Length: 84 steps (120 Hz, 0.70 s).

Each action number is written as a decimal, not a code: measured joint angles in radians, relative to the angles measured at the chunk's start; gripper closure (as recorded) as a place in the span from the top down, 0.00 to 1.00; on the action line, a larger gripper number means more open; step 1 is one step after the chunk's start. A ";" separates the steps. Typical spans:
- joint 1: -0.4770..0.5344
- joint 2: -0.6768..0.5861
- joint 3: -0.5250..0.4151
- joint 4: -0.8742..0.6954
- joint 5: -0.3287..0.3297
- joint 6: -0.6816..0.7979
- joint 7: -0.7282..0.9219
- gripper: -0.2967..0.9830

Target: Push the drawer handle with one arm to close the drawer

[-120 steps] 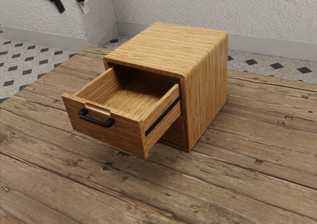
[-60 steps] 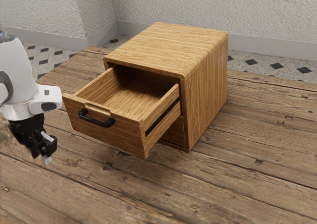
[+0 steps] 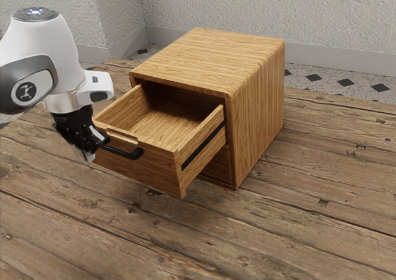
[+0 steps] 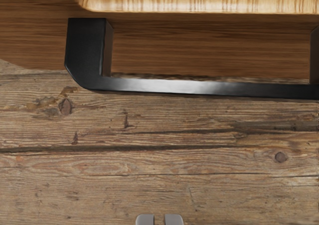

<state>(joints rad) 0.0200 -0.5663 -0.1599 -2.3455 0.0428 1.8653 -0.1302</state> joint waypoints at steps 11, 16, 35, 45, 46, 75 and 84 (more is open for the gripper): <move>0.000 0.034 -0.001 0.012 0.003 0.009 -0.005 0.16; -0.001 0.047 -0.002 0.020 0.004 0.012 -0.007 0.16; -0.002 0.116 -0.009 0.061 0.011 0.025 -0.013 0.16; -0.003 0.152 -0.010 0.078 0.012 0.035 -0.015 0.16; -0.003 0.155 -0.010 0.080 0.013 0.036 -0.016 0.16; -0.003 0.243 -0.015 0.140 0.024 0.063 -0.021 0.15; -0.002 0.274 -0.015 0.166 0.028 0.073 -0.022 0.15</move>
<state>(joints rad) 0.0178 -0.2926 -0.1749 -2.1797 0.0711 1.9378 -0.1525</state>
